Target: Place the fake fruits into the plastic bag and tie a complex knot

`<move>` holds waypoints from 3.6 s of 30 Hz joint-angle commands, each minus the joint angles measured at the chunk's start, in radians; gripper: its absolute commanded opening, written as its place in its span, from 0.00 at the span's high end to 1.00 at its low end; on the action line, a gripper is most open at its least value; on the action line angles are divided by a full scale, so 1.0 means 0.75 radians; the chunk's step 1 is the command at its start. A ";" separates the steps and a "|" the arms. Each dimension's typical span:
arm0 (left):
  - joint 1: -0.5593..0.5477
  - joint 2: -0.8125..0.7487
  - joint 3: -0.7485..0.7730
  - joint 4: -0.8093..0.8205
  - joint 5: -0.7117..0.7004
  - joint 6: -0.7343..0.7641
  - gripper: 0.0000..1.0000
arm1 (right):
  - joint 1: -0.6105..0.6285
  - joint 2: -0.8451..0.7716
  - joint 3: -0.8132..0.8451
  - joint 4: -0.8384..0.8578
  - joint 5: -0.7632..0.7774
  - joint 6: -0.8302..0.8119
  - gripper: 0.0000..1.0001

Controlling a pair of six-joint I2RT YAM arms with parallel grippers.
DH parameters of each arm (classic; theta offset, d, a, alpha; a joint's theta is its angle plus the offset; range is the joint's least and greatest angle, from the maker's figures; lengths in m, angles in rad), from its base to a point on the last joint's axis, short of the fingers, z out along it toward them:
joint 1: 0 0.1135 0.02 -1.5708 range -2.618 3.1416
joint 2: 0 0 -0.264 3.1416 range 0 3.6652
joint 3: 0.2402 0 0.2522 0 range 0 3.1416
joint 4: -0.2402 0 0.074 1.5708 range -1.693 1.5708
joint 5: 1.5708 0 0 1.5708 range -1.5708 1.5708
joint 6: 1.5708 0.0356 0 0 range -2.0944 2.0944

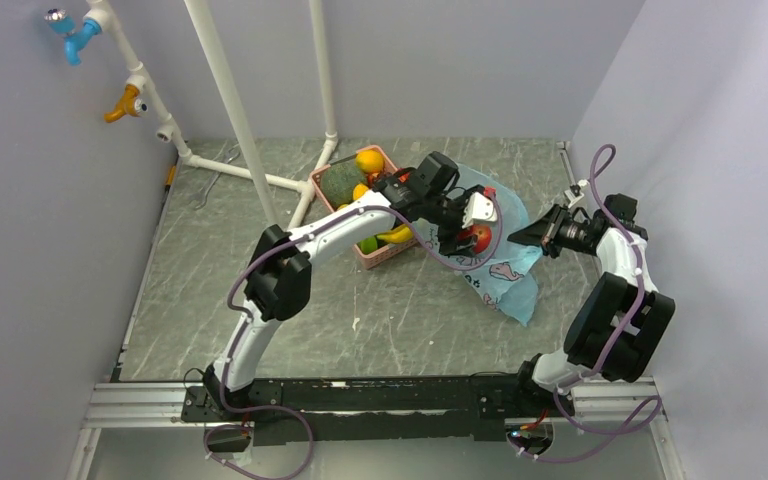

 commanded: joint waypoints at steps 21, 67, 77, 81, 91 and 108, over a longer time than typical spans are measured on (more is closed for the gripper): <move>0.008 -0.363 -0.355 -0.339 -0.060 0.694 0.01 | -0.031 0.107 0.087 -0.116 -0.044 -0.171 1.00; 0.379 -0.621 -0.025 -0.581 0.339 0.321 0.01 | 0.229 -0.106 0.087 0.093 0.702 -0.507 1.00; 0.536 -0.518 -0.286 -0.674 -0.140 1.164 0.09 | 0.231 -0.078 0.112 0.082 0.654 -0.474 1.00; 0.530 -0.380 -0.178 -0.673 -0.123 1.207 0.11 | 0.231 -0.075 0.126 0.076 0.652 -0.456 1.00; 0.503 -0.242 -0.174 -0.679 -0.185 1.410 0.21 | 0.232 -0.078 0.138 0.057 0.659 -0.440 1.00; 0.527 -0.434 -0.090 -0.664 -0.032 1.173 0.75 | 0.231 -0.069 0.142 0.064 0.632 -0.427 1.00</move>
